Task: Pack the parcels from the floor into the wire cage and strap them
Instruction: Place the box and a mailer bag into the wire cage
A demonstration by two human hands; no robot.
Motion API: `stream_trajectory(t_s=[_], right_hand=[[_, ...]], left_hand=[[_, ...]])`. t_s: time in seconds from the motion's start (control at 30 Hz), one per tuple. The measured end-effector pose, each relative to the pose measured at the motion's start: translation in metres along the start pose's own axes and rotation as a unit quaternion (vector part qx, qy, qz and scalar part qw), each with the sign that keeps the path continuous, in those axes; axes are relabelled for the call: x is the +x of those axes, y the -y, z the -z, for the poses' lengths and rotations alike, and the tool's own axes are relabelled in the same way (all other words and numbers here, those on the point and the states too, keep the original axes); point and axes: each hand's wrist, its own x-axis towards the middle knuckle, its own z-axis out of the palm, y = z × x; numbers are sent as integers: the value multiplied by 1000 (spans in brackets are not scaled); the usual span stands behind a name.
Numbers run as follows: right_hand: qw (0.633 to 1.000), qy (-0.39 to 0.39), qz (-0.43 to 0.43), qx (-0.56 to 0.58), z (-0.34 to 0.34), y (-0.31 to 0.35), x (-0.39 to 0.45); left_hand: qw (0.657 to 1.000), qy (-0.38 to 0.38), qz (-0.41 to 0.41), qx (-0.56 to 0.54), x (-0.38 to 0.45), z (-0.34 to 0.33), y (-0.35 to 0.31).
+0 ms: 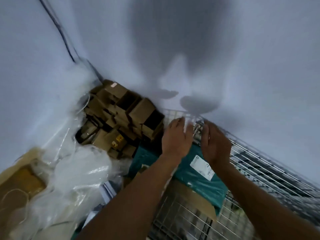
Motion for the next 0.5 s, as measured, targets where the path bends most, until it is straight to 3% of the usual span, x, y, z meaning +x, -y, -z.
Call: stream_trajectory(t_s=[0.13,0.23,0.37,0.5], right_hand=[[997,66,23,26,-54,51,0],[982,186,3,20,-113,80,-13],[917,384,-110,-7,-196,86,-32],[843,483,-232,-46,-271,63,-51]], left_hand=[[985,-19,152,-74,-16,33,81],[961,-24,251,-111,-44,40,162],[893,-28,396,-211,-76,28,262],[830,-49,457,-316,-83,4,331]])
